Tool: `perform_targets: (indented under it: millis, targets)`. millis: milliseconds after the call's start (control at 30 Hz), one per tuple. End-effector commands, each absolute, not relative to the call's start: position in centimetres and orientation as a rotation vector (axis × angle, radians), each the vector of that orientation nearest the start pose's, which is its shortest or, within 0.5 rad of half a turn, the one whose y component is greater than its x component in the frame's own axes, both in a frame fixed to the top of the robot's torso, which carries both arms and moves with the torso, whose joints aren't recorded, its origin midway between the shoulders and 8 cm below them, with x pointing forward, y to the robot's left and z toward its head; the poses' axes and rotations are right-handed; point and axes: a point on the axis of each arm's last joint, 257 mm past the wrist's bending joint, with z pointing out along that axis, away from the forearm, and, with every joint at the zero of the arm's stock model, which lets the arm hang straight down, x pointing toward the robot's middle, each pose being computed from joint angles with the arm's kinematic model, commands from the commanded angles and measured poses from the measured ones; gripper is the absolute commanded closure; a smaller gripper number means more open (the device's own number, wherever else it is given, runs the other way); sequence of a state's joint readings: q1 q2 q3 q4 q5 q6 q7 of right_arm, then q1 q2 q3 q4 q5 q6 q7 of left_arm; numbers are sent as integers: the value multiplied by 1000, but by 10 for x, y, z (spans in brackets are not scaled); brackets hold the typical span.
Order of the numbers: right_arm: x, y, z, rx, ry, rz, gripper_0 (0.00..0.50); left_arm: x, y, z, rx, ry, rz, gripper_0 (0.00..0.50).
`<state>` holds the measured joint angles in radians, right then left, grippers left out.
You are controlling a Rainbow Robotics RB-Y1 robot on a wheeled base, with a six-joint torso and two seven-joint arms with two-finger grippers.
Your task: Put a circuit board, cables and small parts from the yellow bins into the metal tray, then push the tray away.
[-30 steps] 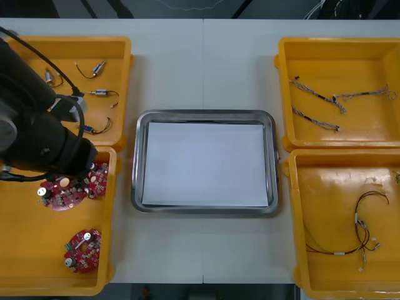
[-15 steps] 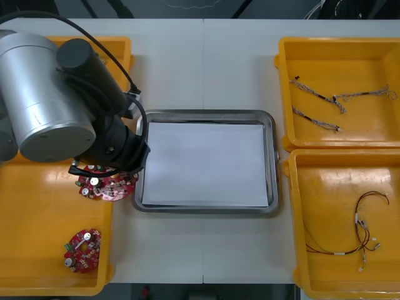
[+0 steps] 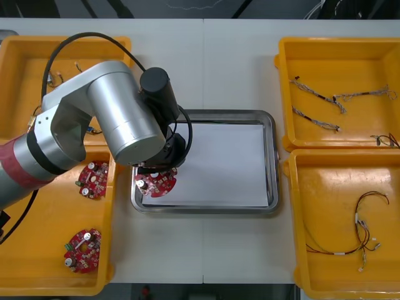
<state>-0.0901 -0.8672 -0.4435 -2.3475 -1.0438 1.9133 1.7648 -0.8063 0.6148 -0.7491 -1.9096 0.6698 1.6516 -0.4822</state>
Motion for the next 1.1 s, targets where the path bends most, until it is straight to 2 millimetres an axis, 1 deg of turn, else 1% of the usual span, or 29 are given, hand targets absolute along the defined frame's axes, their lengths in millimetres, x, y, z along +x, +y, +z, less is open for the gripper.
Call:
perform_targets:
  millis: [33, 167, 267, 400, 533, 567, 600, 633, 667, 700, 933, 1033, 1100]
  targets:
    - [348, -352, -103, -862, 2460, -287, 500, 465, 77, -227, 40, 2631, -96, 500]
    - [344, -341, -104, -920, 2444, -302, 500, 475, 71, -234, 1, 2624, -133, 500]
    - [341, -328, -104, -971, 2422, -298, 500, 481, 66, -240, -15, 2613, -145, 500]
    - [341, -310, -105, -1033, 2396, -283, 500, 480, 64, -244, -12, 2606, -132, 500]
    - [340, -303, -108, -1054, 2395, -269, 500, 478, 61, -245, -22, 2615, -147, 496]
    - [340, -303, -108, -1051, 2397, -268, 500, 478, 61, -245, -26, 2616, -146, 452]
    - [339, -302, -108, -1054, 2397, -263, 500, 477, 61, -245, -27, 2616, -148, 357]
    - [339, -302, -109, -1058, 2399, -256, 500, 477, 60, -245, -32, 2615, -151, 178]
    - [338, -301, -109, -1058, 2399, -255, 500, 477, 60, -245, -34, 2616, -152, 109]
    - [338, -301, -109, -1058, 2399, -252, 500, 477, 60, -245, -40, 2614, -152, 0]
    - [337, -299, -110, -1062, 2404, -240, 500, 477, 55, -238, -50, 2597, -174, 0]
    - [336, -299, -110, -1063, 2402, -241, 500, 477, 56, -231, -60, 2591, -175, 0]
    - [337, -300, -110, -1061, 2404, -244, 500, 476, 62, -221, -73, 2591, -159, 0]
